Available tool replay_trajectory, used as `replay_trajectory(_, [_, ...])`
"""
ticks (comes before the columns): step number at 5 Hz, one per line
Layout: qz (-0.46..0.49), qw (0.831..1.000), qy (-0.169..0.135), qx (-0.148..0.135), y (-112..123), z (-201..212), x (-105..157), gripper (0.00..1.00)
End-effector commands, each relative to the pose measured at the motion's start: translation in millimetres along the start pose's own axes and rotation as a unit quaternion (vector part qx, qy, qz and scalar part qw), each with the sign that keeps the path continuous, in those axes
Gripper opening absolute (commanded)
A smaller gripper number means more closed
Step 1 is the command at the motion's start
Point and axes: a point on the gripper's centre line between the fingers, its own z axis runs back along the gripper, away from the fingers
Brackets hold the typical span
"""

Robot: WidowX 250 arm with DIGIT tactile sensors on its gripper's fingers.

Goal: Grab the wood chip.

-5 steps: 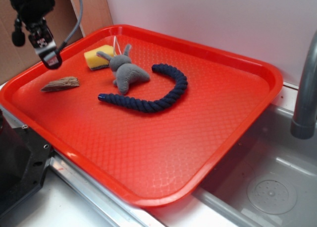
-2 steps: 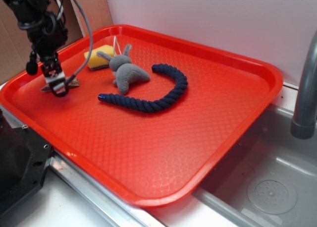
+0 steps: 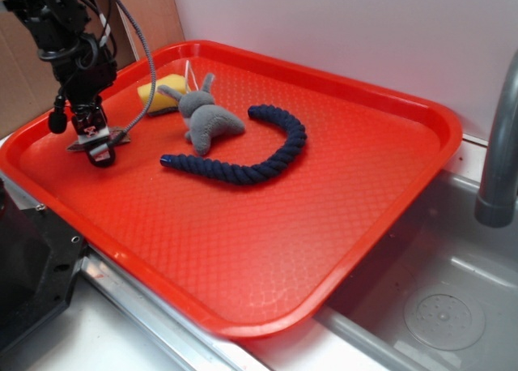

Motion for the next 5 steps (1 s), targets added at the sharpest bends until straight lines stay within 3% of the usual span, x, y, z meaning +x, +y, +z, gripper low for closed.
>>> replay_trajectory(1, [-0.004,1.000,-0.002,-0.017,3.8,-2.3,-0.8,0.00])
replay_trajectory(3, [0.009,1.000,0.007,0.003,1.2,15.3,2.4,0.00])
replay_trajectory(4, [0.049,0.999,0.008,0.013,-1.2,47.6,10.2,0.00])
replay_trajectory(5, [0.114,0.992,0.023,0.055,-11.1,85.2,26.7,0.00])
